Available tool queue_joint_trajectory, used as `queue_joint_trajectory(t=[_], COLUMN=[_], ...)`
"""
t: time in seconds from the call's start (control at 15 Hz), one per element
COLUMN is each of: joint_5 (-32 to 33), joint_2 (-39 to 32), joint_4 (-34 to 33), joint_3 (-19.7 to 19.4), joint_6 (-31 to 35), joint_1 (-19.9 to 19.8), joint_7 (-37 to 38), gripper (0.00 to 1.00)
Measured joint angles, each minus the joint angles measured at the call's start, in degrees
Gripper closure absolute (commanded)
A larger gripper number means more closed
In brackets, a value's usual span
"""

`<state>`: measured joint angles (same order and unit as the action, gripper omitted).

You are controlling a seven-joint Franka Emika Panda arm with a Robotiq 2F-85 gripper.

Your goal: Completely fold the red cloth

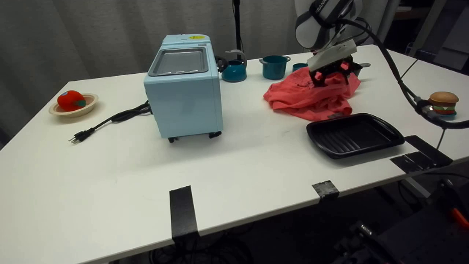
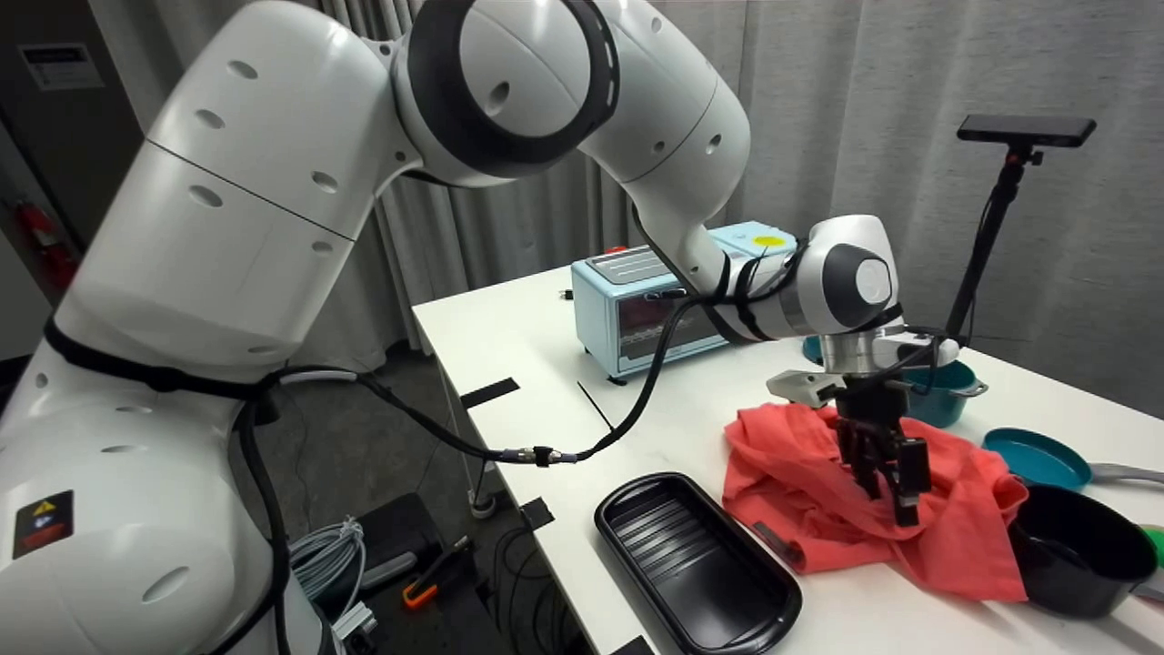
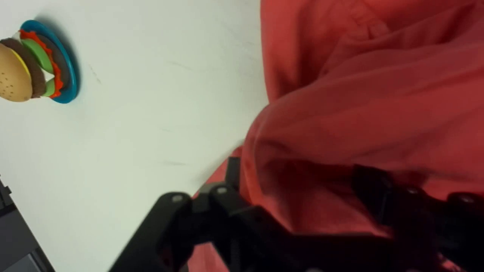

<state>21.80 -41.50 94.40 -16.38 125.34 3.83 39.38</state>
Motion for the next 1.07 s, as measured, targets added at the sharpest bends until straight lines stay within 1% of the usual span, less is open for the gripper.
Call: queue_joint_trajectory(t=[0.2,0.4,0.53,0.67,0.87,1.0,1.07], joint_5=[0.8,2.3,4.3,7.0,10.5,10.5,10.5], joint_2=[2.0,4.4,6.0,7.1,7.6,7.6,7.6], joint_4=[0.0,0.3,0.5,0.6,0.6,1.1,1.4], joint_3=[0.0,0.0,0.0,-0.1,-0.2,-0.1,-0.1], joint_6=[-0.2,-1.7,-3.2,-3.1,-0.6,4.0,4.9], joint_1=[1.0,1.8,2.1,2.1,1.7,1.3,1.3], joint_7=[0.5,0.5,0.4,-0.9,-2.1,-1.6,-1.4], gripper=[0.0,0.0,0.0,0.0,0.0,0.0,0.0])
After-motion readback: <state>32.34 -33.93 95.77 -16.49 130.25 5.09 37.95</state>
